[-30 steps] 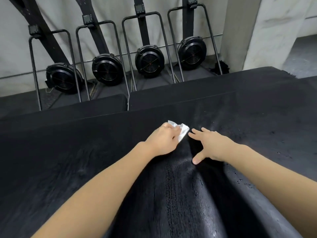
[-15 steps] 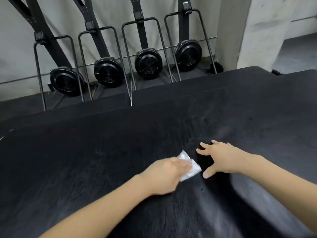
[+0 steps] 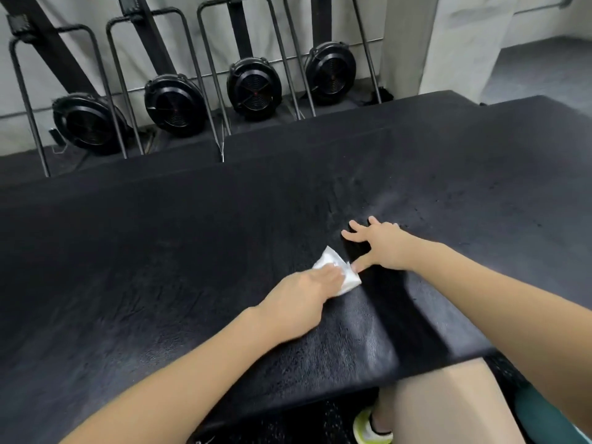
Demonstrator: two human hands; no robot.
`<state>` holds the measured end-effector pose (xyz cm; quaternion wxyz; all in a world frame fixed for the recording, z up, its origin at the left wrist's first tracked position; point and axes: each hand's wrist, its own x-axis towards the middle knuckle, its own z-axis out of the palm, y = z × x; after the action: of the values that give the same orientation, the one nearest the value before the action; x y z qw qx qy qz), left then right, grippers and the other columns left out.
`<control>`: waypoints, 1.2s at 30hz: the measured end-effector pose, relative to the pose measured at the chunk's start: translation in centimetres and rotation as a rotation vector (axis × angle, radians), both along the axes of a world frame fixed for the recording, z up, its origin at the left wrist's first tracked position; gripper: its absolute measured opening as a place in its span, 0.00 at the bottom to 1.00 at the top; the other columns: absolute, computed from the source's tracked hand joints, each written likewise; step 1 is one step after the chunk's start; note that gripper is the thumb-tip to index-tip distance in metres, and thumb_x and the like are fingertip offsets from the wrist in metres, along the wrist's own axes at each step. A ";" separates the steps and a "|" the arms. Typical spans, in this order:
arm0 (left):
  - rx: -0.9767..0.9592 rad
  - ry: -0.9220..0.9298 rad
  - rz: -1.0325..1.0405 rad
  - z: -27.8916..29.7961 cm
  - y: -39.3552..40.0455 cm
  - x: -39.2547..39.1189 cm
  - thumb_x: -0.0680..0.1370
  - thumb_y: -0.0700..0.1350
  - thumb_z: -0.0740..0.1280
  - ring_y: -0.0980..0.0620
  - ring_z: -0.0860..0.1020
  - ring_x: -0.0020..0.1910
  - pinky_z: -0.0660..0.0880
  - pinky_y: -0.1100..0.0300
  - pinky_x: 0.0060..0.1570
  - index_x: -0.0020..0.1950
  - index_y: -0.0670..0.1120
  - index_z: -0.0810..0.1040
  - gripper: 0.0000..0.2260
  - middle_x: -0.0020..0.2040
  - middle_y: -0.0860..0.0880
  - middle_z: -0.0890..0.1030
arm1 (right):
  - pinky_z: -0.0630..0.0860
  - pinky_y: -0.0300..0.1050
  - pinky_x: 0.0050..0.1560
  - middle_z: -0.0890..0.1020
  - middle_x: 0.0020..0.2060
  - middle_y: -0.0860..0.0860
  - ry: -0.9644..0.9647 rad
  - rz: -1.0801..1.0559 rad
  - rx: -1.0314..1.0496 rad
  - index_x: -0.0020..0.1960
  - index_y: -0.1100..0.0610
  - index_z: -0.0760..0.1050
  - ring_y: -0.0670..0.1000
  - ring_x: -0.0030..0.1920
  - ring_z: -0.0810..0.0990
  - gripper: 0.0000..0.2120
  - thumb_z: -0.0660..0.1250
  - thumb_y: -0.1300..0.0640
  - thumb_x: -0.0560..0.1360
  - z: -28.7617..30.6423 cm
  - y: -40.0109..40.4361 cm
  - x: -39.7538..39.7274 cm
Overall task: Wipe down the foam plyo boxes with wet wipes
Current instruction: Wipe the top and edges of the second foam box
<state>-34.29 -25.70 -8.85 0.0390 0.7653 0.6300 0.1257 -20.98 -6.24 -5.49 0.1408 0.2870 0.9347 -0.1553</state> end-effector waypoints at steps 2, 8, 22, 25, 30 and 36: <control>0.028 0.038 -0.071 -0.4 -1.9 1.7 0.71 0.35 0.51 0.45 0.80 0.61 0.81 0.50 0.53 0.69 0.45 0.73 0.27 0.64 0.47 0.79 | 0.47 0.66 0.76 0.53 0.81 0.46 0.005 -0.009 -0.007 0.81 0.45 0.52 0.57 0.80 0.45 0.42 0.70 0.39 0.74 0.1 -0.2 0.1; -0.044 0.023 0.059 1.3 -2.2 1.5 0.73 0.30 0.59 0.45 0.79 0.58 0.80 0.47 0.53 0.74 0.55 0.67 0.33 0.68 0.50 0.75 | 0.54 0.59 0.76 0.52 0.81 0.47 0.011 -0.001 0.044 0.81 0.45 0.53 0.57 0.80 0.48 0.36 0.63 0.37 0.78 0.1 -1.4 1.3; -0.152 0.087 0.064 1.5 -6.5 8.0 0.74 0.42 0.47 0.48 0.75 0.45 0.72 0.51 0.39 0.70 0.52 0.67 0.26 0.57 0.54 0.72 | 0.51 0.48 0.76 0.54 0.81 0.49 0.028 0.060 0.093 0.80 0.47 0.57 0.54 0.80 0.50 0.28 0.55 0.40 0.83 -0.8 -5.0 5.8; -0.207 0.074 0.007 0.0 -7.8 8.4 0.70 0.49 0.39 0.48 0.77 0.58 0.79 0.46 0.45 0.68 0.51 0.68 0.31 0.64 0.53 0.72 | 0.52 0.47 0.76 0.55 0.80 0.49 0.044 0.068 0.098 0.80 0.47 0.57 0.54 0.80 0.51 0.27 0.55 0.41 0.83 -0.6 -5.3 6.1; -0.167 0.055 0.248 1.8 -5.0 6.6 0.78 0.33 0.58 0.44 0.75 0.67 0.75 0.49 0.62 0.80 0.51 0.62 0.31 0.74 0.48 0.71 | 0.53 0.45 0.75 0.56 0.80 0.49 0.050 0.083 0.117 0.80 0.47 0.58 0.53 0.80 0.52 0.26 0.55 0.43 0.84 -0.6 -6.3 7.2; -0.116 0.077 0.296 1.5 -4.3 7.0 0.75 0.31 0.58 0.44 0.79 0.55 0.75 0.51 0.53 0.76 0.50 0.67 0.30 0.66 0.54 0.74 | 0.53 0.47 0.76 0.54 0.80 0.48 0.083 0.084 0.145 0.80 0.47 0.57 0.53 0.80 0.51 0.24 0.53 0.46 0.85 -1.7 -7.3 9.1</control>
<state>-27.33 -29.96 -7.38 0.0399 0.6647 0.7432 0.0642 -11.88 -13.50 -7.15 0.0870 0.2505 0.9597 -0.0930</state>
